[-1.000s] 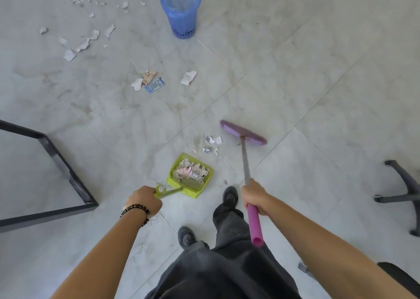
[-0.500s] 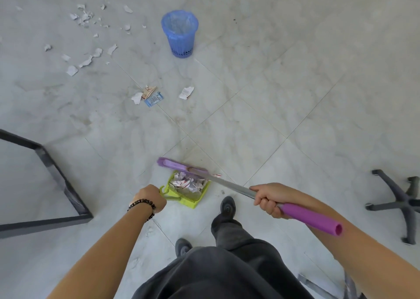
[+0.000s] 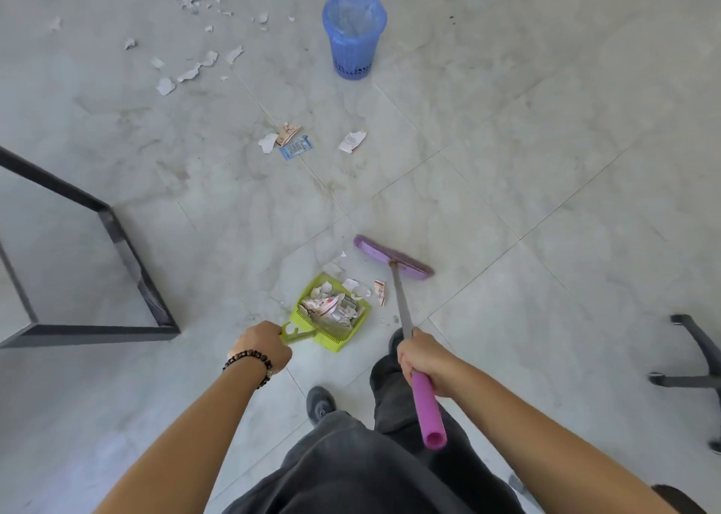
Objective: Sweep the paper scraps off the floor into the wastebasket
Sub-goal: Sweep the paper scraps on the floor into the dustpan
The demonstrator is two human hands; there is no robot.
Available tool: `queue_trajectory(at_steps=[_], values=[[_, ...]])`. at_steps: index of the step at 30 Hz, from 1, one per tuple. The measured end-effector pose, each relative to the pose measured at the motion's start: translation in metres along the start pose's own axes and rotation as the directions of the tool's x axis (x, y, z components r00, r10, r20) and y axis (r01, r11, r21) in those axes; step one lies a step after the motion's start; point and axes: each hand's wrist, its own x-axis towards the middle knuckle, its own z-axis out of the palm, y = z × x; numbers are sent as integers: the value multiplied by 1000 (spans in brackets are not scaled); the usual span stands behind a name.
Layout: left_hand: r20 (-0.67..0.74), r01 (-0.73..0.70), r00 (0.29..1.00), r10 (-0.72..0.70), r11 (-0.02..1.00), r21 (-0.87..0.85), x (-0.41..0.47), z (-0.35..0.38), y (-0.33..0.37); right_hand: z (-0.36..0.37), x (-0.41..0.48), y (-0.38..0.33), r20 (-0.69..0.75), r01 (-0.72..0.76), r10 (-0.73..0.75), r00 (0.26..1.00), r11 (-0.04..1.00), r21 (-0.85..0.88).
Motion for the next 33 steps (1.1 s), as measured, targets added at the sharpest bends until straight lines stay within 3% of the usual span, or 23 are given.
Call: queue_trajectory(at_steps=[2,4,5,10,13,18,21,23,27,30,33], values=[[-14,-8,1000,8,1000,8,4,-3,3,7,-13,7,88,-84,73,993,989,126],[-19,-18,1000,18,1000,20,7,-6,5,-12,-26,3,298,-252,150,943,905,342],[-23,-25,999,25,999,24,9,-7,5,-30,-27,-1,322,-276,150,935,876,395],[-23,-37,999,38,998,47,8,-7,-1,-101,-47,-26,418,-298,28,908,744,597],[-12,-22,1000,22,999,26,2,-2,-12,-103,-59,-38,465,-274,-31,885,773,572],[1,65,998,-65,991,-115,-1,9,-37,-55,-41,-61,316,-98,-20,949,931,353],[-12,108,994,-111,981,-163,1,11,-50,-16,-15,-64,211,106,-122,970,991,87],[-2,130,991,-133,972,-194,3,12,-56,6,0,-62,141,219,-198,970,963,-156],[3,148,989,-151,962,-229,3,13,-57,28,14,-46,114,165,-129,985,895,-415],[21,164,986,-165,948,-273,2,14,-54,27,3,-28,163,107,-28,986,861,-497],[168,210,974,-150,872,-442,7,14,-53,10,-14,-22,226,76,38,973,876,-476]])
